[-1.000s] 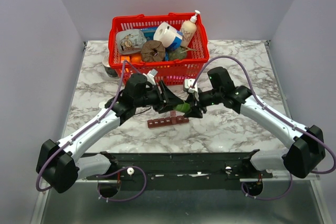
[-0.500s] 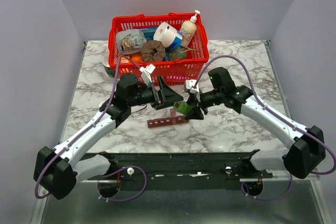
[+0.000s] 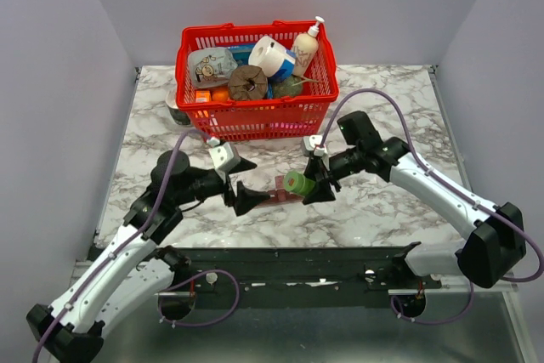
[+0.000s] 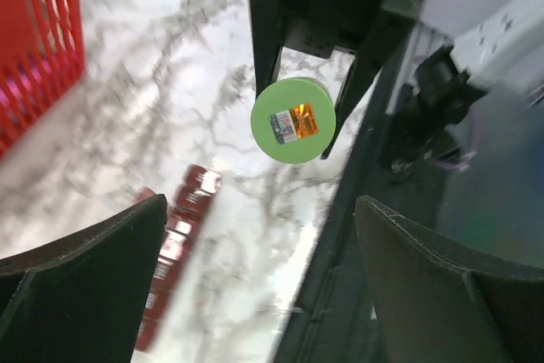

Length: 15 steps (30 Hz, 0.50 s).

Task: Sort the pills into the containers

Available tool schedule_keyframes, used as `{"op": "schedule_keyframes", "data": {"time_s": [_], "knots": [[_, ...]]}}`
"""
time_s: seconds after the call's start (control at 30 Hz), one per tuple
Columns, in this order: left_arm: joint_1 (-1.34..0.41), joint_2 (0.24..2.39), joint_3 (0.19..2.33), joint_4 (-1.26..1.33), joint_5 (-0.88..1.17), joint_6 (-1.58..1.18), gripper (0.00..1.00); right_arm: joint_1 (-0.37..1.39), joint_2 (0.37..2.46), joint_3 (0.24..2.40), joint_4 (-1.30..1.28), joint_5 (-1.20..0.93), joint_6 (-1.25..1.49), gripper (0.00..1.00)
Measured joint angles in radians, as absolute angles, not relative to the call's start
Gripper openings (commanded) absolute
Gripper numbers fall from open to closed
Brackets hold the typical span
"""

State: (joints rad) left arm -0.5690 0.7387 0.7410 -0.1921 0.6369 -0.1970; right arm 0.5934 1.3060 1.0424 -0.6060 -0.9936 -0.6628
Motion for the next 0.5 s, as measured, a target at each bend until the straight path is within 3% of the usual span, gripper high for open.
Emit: {"op": "schedule_keyframes", "data": {"time_s": [0.13, 0.5], "knots": [[-0.603, 0.648, 0.678, -0.155, 0.651, 0.043, 0.99, 0.593, 1.32, 1.05, -0.659, -1.027, -0.705, 0.03], [-0.779, 0.852, 0.746, -0.136, 0.641, 0.305, 0.96, 0.593, 1.335, 1.063, -0.702, -1.054, -0.735, 0.03]]}}
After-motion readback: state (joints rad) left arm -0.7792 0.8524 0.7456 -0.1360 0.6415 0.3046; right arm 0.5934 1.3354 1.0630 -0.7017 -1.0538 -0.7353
